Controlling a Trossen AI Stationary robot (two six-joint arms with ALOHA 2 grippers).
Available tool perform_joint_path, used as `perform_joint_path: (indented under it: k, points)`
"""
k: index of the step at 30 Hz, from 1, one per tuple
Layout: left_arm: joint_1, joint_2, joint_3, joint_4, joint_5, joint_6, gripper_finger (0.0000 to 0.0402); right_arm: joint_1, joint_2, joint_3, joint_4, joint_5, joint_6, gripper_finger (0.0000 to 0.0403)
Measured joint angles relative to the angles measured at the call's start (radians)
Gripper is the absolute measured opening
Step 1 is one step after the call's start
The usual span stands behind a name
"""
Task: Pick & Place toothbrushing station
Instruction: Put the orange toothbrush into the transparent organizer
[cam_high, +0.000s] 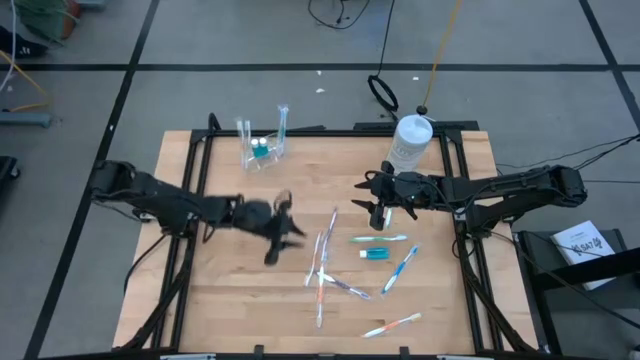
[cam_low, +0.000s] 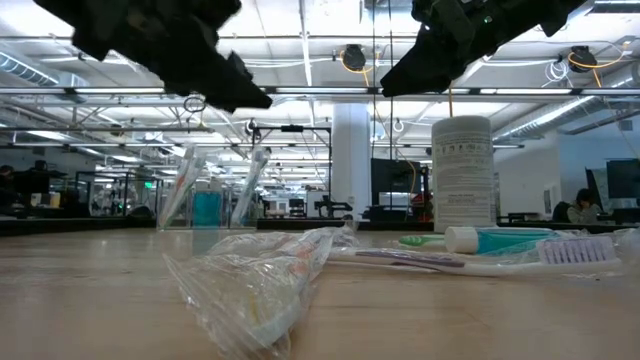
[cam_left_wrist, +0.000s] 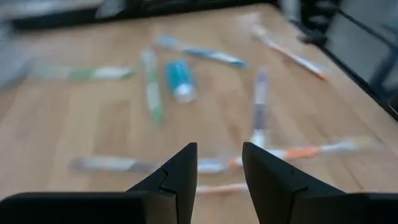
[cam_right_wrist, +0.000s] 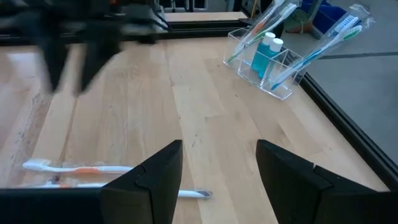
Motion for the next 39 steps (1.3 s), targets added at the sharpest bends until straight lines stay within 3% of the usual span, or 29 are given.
perform_joint_path:
  k: [6, 14, 18, 27, 32, 39]
  points:
    - [-0.136, 0.129, 0.028, 0.140, -0.184, 0.119, 0.0136, 0.000, 0.000, 0.000, 0.001, 0.000, -0.001, 0.0196]
    - [-0.139, 0.315, 0.325, -0.337, -0.180, 0.277, 0.0201, 0.000, 0.000, 0.000, -0.002, 0.000, 0.001, 0.0196]
    - [-0.134, 0.402, 0.446, -0.536, -0.147, 0.479, 0.0232, 0.000, 0.000, 0.000, -0.002, 0.000, 0.001, 0.0196]
    - [-0.132, 0.584, 0.538, -0.593, -0.121, 0.820, 0.0241, 0.000, 0.000, 0.000, -0.002, 0.000, 0.000, 0.0196]
    - [-0.133, 0.608, 0.545, -0.654, -0.104, 0.806, 0.0208, 0.000, 0.000, 0.000, -0.003, 0.000, -0.001, 0.0196]
    - [-0.127, 0.603, 0.543, -0.714, -0.084, 0.717, 0.0087, 0.000, 0.000, 0.000, -0.002, 0.000, -0.001, 0.0196]
